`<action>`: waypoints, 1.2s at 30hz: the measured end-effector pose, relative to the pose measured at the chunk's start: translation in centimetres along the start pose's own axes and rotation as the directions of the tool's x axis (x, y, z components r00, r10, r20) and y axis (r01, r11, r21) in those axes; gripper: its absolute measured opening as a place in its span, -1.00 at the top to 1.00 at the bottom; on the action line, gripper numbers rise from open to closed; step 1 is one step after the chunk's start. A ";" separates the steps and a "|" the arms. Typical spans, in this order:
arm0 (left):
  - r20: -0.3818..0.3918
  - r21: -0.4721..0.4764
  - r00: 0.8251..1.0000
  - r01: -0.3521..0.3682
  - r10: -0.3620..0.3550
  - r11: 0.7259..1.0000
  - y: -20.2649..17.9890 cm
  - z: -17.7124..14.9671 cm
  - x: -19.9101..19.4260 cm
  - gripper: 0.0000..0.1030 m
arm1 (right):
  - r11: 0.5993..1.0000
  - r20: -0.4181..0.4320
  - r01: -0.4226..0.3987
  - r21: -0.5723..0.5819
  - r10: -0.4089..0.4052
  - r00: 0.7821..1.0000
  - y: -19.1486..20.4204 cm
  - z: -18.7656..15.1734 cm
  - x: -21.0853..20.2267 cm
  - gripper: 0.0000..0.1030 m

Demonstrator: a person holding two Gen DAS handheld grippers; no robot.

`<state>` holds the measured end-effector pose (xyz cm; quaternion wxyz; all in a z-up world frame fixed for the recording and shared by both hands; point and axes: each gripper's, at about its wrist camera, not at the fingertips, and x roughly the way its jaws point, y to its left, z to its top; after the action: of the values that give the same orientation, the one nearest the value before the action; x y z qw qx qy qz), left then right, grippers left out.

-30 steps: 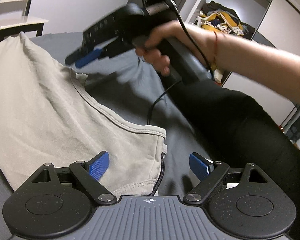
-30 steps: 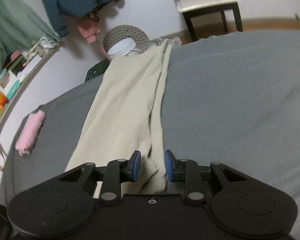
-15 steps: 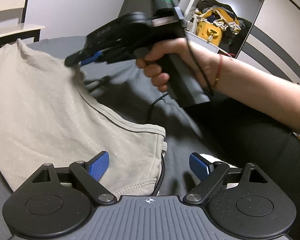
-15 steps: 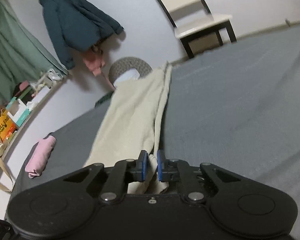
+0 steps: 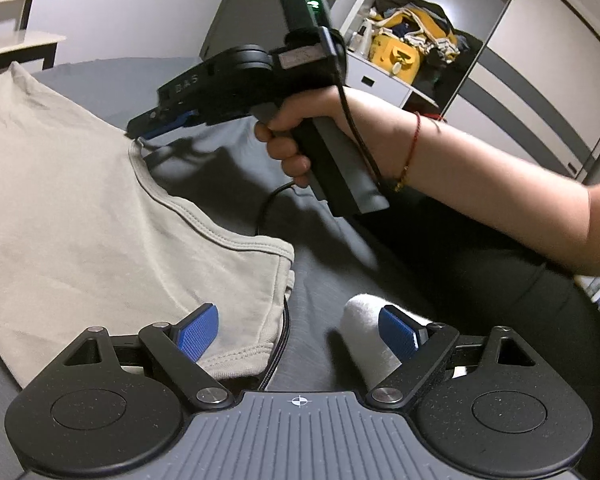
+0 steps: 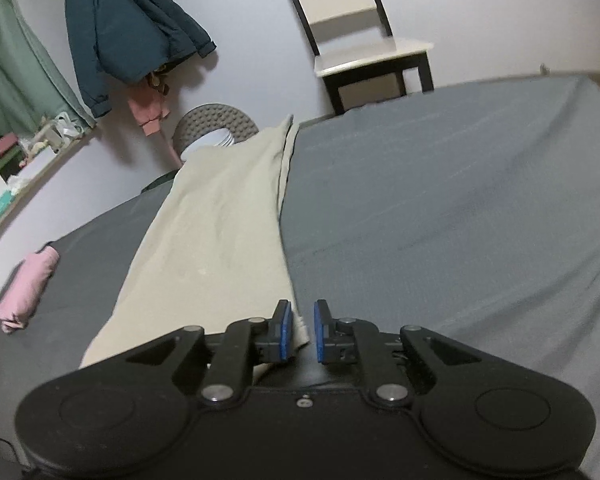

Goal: Fold clothes

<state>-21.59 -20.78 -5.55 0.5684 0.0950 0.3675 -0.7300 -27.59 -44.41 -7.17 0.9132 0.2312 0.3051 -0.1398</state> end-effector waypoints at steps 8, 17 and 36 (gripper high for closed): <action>0.047 0.082 0.999 -0.016 0.012 0.996 -0.4 1.0 -3.4 -0.69 | 0.981 -0.003 -0.194 0.011 0.194 0.981 0.3 0.1 0.8 0.66; -0.057 0.273 0.985 -0.143 0.164 0.951 0.1 1.4 -8.6 -0.69 | 0.948 -0.025 -0.064 -0.312 0.059 0.998 3.5 -1.3 -2.5 0.47; -0.331 0.273 0.943 0.066 0.029 0.960 -0.3 -1.3 -4.7 -0.69 | 0.584 -0.578 -0.420 -0.694 -0.106 0.809 15.9 -9.1 -7.1 0.25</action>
<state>-20.62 -16.38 -3.72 0.4723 0.2923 0.3517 -0.7535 -31.24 -25.46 -3.83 0.7932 -0.1437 0.5662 0.1722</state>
